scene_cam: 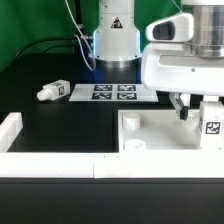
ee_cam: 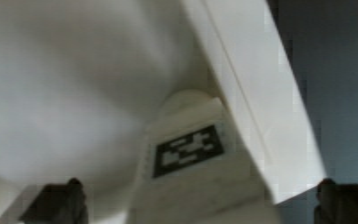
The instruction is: Assemble one leg
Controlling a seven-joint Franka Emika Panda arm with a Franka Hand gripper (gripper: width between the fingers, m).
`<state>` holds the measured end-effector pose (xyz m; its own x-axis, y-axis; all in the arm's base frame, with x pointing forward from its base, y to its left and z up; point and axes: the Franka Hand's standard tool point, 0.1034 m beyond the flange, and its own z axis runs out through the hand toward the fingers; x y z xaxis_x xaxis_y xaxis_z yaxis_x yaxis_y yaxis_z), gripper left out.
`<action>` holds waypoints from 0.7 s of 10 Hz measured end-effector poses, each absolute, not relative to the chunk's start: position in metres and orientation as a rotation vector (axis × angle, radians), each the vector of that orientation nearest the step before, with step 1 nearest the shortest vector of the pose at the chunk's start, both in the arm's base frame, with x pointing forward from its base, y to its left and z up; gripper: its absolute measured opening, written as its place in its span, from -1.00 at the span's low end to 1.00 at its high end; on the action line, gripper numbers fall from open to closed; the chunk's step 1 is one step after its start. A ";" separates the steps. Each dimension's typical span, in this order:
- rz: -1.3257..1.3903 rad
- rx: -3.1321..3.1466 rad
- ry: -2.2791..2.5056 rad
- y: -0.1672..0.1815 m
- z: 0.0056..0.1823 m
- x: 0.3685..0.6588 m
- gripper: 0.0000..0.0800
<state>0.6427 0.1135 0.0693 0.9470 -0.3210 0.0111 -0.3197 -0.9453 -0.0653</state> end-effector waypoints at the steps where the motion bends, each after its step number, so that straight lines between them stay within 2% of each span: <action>1: -0.031 -3.032 0.539 0.112 0.068 0.643 0.62; 2: -0.029 -3.024 0.583 0.112 0.068 0.642 0.34; 3: -0.028 -3.019 0.606 0.112 0.068 0.642 0.34; 4: -0.024 -2.996 0.708 0.112 0.068 0.642 -0.12; 5: -0.022 -2.979 0.776 0.112 0.068 0.642 -0.29; 7: -0.007 -2.864 1.143 0.113 0.068 0.642 -0.29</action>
Offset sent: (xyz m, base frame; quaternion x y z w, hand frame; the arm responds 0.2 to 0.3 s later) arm 0.0000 0.0000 0.0000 0.0000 0.0000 0.1296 0.9916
